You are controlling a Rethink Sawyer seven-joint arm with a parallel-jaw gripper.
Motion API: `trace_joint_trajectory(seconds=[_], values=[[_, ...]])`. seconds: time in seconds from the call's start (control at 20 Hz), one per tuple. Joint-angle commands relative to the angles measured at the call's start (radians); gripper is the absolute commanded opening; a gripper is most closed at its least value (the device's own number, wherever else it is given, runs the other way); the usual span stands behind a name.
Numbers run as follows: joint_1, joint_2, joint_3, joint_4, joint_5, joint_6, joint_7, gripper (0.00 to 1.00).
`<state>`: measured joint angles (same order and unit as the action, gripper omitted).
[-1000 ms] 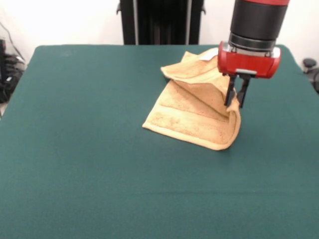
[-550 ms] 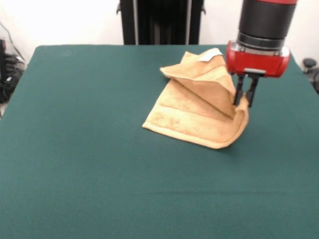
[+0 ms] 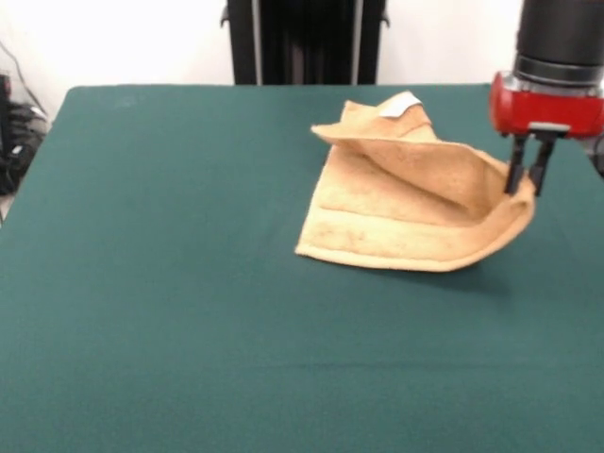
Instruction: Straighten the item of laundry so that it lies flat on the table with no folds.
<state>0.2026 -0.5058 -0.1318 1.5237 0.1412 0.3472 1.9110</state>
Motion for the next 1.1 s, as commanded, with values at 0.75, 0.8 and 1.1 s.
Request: trace_joint_trajectory(seconds=[0.75, 0.8, 1.1], values=[[0.01, 0.104, 0.043, 0.011, 0.099, -0.074, 0.229, 0.0], [0.014, 0.104, 0.038, 0.012, 0.101, -0.074, 0.232, 0.0], [0.019, 0.104, 0.028, 0.009, 0.102, -0.069, 0.231, 1.0]])
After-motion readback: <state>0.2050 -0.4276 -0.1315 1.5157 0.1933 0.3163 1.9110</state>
